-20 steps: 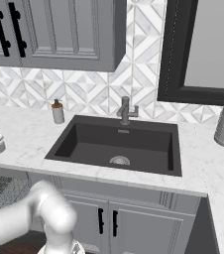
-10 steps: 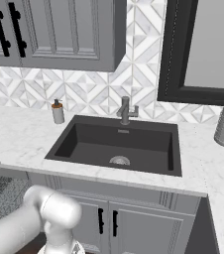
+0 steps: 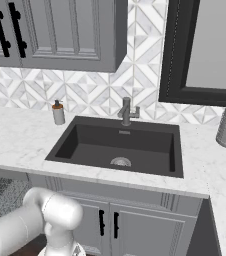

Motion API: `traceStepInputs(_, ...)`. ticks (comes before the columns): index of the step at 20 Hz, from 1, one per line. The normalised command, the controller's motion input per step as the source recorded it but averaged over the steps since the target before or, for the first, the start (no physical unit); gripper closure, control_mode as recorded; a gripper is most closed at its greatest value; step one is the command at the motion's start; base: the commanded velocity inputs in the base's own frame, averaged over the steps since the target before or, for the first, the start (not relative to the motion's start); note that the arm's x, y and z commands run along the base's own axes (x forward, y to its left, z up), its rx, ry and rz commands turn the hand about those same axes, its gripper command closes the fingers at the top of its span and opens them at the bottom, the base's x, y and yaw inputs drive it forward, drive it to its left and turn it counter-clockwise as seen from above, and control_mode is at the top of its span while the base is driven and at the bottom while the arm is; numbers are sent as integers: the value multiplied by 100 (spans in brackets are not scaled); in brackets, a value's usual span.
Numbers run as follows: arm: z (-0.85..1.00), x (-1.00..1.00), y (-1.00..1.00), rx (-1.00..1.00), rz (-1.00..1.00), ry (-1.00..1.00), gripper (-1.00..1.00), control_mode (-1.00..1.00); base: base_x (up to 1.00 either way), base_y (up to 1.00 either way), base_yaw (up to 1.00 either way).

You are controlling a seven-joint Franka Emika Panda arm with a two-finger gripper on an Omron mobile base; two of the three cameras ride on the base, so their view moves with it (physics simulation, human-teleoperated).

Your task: Pick up the cup and bowl from the counter, place them in the dishwasher, and close the dishwasher door.

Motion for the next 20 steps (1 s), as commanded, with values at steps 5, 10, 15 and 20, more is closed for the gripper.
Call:
traceStepInputs(5, -79, 0, 0, 0, 0, -14, 100, -100, 0, 0, 0)
traceStepInputs(10, -67, 0, 0, 0, 0, -15, 100, -100, 0, 0, 0)
traceStepInputs(15, -45, 0, 0, 0, 0, -12, 100, -100, 0, 0, 0)
traceStepInputs(20, -4, 5, 0, 0, 0, -4, 100, -100, 0, 0, 0)
